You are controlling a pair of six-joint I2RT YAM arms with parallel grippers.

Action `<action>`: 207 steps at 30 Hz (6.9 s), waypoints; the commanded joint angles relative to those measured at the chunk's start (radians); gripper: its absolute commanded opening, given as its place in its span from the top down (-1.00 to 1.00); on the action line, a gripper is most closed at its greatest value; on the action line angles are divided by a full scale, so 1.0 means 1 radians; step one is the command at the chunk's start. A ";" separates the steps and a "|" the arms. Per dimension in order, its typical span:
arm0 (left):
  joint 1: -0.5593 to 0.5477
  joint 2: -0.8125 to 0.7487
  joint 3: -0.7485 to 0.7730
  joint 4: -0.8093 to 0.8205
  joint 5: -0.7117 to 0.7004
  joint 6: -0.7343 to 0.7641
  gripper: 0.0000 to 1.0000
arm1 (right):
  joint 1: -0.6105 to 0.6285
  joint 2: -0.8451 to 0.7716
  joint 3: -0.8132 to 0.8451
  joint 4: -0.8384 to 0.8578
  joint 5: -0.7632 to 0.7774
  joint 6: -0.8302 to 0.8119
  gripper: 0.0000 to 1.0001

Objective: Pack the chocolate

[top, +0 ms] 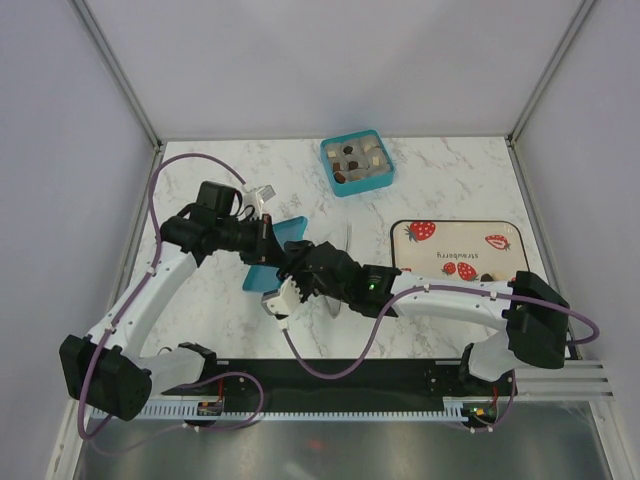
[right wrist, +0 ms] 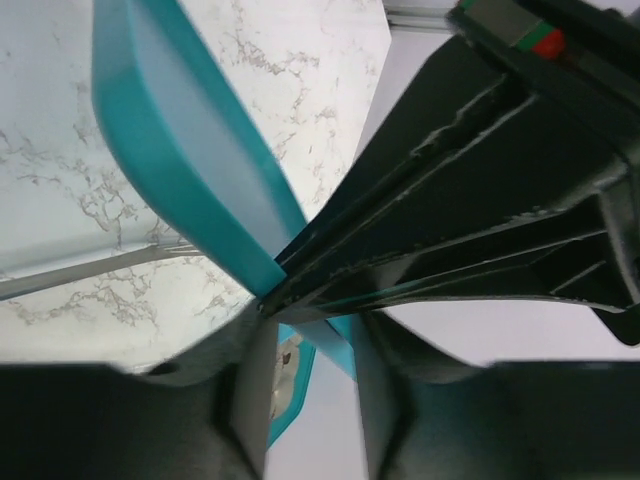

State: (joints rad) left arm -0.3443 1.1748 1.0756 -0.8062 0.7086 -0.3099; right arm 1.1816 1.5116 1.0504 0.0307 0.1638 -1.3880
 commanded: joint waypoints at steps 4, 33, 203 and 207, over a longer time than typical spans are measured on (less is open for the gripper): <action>-0.004 0.031 0.085 0.022 0.038 0.043 0.95 | 0.000 0.025 -0.013 0.124 -0.030 0.043 0.57; 0.156 0.151 0.693 0.025 -0.509 -0.244 -0.99 | -0.178 -0.069 0.030 0.133 -0.031 1.087 1.00; 0.131 -0.409 -0.339 0.252 -0.319 -0.067 -0.99 | -0.906 0.759 0.232 0.986 -0.214 2.839 1.00; 0.131 -0.409 -0.339 0.252 -0.319 -0.069 -0.99 | -0.904 0.757 0.200 0.989 -0.222 2.851 1.00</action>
State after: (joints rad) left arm -0.2100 0.7719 0.7361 -0.5880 0.3950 -0.4065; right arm 0.2768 2.2814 1.2629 0.9493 -0.0380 1.4452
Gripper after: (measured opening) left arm 0.993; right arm 0.212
